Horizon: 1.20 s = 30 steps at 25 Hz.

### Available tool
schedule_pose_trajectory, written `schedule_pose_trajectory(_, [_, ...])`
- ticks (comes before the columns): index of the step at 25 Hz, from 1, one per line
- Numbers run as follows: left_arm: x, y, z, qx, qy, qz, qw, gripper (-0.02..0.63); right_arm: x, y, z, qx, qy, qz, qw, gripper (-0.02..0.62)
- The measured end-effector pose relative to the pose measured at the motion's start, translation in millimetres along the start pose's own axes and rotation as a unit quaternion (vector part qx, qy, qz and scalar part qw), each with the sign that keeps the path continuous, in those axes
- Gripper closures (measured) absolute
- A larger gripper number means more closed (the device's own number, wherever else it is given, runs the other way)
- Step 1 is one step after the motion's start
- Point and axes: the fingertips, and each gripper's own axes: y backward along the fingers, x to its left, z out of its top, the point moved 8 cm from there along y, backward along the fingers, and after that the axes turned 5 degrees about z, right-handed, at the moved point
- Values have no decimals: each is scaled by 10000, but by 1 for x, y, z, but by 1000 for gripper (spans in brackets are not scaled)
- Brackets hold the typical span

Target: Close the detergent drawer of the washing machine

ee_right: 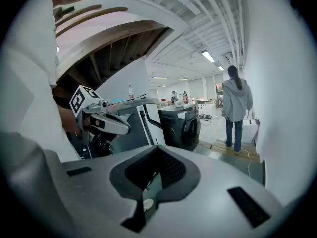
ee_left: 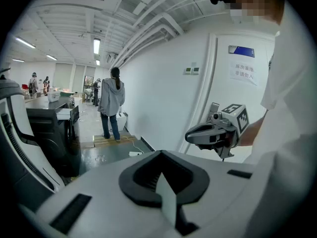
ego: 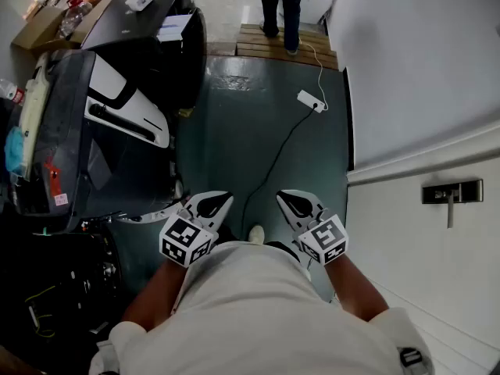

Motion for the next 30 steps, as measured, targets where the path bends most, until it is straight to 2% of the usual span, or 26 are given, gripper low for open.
schedule_pose_trajectory(5, [2,-7,5,-43,8,47,10000,611,-13,-1,-4,-19,-73,5,10000,592])
schedule_pose_trajectory(9, [21,-18,5,33,121,72,9999,611,-28,-15,-2,41,-146,26,9999,592])
schedule_pose_trajectory(14, [66,-47,21,25,175,11,9998,611,-60,-50,17,9,-156,-71,9999,592])
schedule_pose_trajectory(17, [101,-71,43,-54,245,20,9997,611,-86,-76,37,-56,-188,-91,9998,591])
schedule_pose_trajectory(22, [149,-102,83,-142,65,-23,9999,611,-129,-113,75,-39,-83,-258,9996,586])
schedule_pose_trajectory(25, [179,-120,93,-105,-3,-75,9999,574,-150,-138,87,-4,-29,-353,9994,569])
schedule_pose_trajectory(30, [202,-147,105,-15,51,-131,9999,561,-175,-158,109,-2,16,-346,9994,569])
